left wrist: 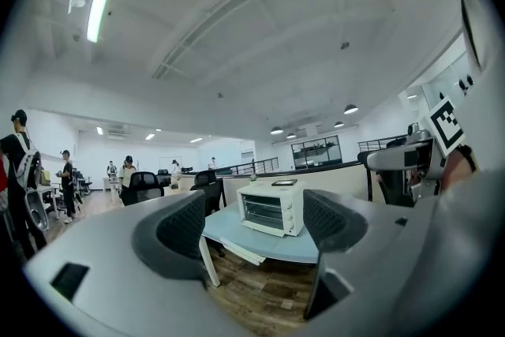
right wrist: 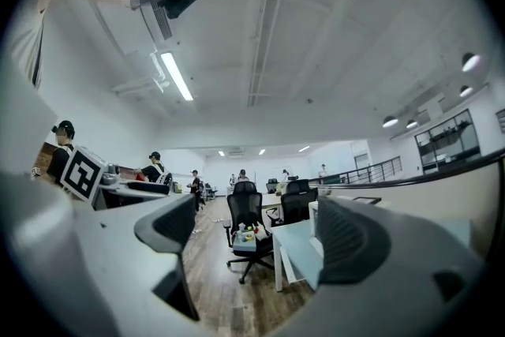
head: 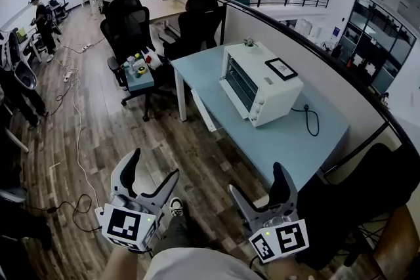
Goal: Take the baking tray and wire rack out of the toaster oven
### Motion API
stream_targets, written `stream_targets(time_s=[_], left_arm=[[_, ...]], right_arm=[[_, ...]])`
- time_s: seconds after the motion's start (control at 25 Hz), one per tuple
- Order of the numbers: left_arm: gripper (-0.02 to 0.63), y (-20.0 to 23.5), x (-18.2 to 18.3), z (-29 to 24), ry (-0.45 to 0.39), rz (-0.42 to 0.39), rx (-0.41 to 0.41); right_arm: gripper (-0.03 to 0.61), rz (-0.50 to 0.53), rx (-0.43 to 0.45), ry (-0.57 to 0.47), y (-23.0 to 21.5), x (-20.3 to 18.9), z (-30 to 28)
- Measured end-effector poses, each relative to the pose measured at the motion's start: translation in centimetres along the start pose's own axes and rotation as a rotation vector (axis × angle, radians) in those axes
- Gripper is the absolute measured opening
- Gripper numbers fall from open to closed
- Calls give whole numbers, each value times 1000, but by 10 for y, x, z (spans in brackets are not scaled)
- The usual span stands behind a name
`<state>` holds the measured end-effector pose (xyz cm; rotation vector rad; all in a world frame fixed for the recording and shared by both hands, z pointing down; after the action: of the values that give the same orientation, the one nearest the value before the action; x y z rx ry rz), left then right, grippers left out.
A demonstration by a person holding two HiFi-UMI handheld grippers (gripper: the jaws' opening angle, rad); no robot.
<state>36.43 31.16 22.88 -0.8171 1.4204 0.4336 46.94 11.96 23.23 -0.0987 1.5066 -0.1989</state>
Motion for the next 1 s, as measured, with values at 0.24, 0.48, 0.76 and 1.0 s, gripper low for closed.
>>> stream_targets(time_s=[0.24,0.48,0.76,1.0], left_arm=[[387,56,-18,-60,14,10,-20],[387,116,-34,-132,38,52,-85],[387,180,-53,-219,37,134,-188],[387,206,-69,-280,30,221,-274]], right_arm=[[477,-9,-20,42,-9,-15,-81],[476,-111,-64,85,-24,-32,-167],[474,-257,-147,79,-43,-54,-256],[457,-397,-275,29,-71,-73,-297]])
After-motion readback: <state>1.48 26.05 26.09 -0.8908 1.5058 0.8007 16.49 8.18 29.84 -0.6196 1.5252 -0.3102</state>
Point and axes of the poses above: the fingertips, and each gripper's own axes: z backward along the fingers, y to its left, x out of its top, the point moved 2 cm from there along z, backward along the fingers, and after that the axes turned 6 degrees about -z, right-handed, at the moved point
